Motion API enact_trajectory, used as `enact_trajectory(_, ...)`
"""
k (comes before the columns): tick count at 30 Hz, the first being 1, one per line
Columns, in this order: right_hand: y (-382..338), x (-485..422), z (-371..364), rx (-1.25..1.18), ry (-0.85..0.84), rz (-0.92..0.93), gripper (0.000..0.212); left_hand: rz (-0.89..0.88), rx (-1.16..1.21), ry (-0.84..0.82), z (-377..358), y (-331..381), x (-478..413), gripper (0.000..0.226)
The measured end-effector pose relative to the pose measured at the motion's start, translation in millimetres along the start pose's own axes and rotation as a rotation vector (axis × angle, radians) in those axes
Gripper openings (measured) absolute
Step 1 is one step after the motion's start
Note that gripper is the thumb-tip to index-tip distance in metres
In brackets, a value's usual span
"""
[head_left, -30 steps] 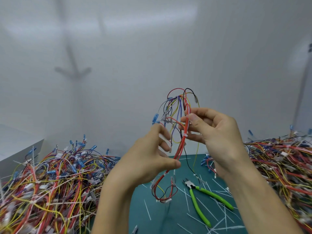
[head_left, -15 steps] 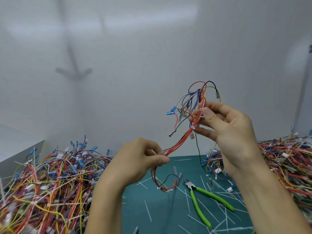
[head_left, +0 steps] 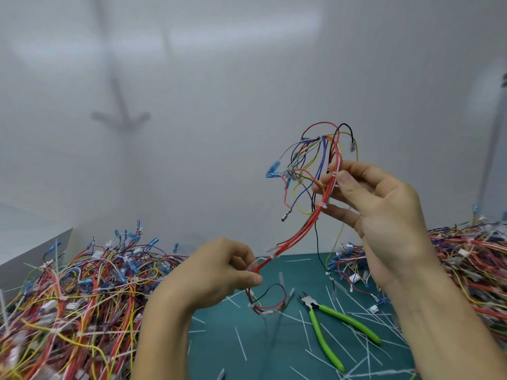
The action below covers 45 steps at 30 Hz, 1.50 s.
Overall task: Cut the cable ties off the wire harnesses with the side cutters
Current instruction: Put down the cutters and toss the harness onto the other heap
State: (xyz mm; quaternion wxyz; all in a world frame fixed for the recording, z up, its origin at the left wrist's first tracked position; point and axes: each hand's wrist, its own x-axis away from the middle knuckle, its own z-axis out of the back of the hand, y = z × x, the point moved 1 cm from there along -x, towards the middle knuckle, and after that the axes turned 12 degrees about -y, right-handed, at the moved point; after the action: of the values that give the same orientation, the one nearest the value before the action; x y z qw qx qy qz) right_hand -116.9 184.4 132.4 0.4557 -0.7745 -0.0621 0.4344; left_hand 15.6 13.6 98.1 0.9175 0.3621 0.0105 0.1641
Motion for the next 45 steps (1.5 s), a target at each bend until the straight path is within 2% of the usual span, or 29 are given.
enact_trajectory(7, -0.3, 1.0, -2.0, -0.014, -0.014, 0.008, 0.014, 0.097, 0.092, 0.104, -2.1, -9.8, -4.7, 0.023)
enact_trajectory(12, -0.2, 1.6, -4.3, -0.031, -0.033, 0.007, 0.015, 0.016, 0.413, 0.252, 2.0, -9.6, -6.0, 0.021)
enact_trajectory(18, 2.7, 2.8, -8.1, -0.036, -0.065, -0.013, 0.018, -0.072, 0.567, 0.396, 7.9, -9.2, -2.8, 0.019)
enact_trajectory(28, 3.3, 3.1, -8.7, -0.002, -0.095, -0.02, 0.018, -0.175, 0.757, 0.428, 12.5, 0.9, 8.7, 0.019)
enact_trajectory(35, 2.6, 3.6, -9.3, 0.017, -0.106, -0.017, 0.02, -0.192, 0.814, 0.37, 13.2, 1.0, 8.9, 0.016)
enact_trajectory(38, 1.6, 4.0, -8.6, 0.038, -0.11, 0.0, 0.021, -0.121, 0.753, 0.309, 7.2, -1.6, 4.8, 0.01)
enact_trajectory(40, 1.5, 4.0, -8.9, 0.074, -0.116, 0.012, 0.023, 0.012, 0.49, 0.249, 2.2, -7.7, 1.3, 0.018)
enact_trajectory(42, 2.9, 4.0, -9.8, 0.13, -0.128, 0.021, 0.024, 0.104, 0.136, 0.149, -1.0, -9.8, -2.7, 0.041)
enact_trajectory(43, 4.1, 4.0, -10.6, 0.157, -0.14, 0.024, 0.025, 0.108, 0.02, 0.131, -1.8, -8.1, -3.9, 0.049)
enact_trajectory(45, 6.6, 4.5, -12.7, 0.201, -0.186, 0.017, 0.024, 0.028, -0.008, 0.212, -0.2, 0.7, -4.9, 0.044)
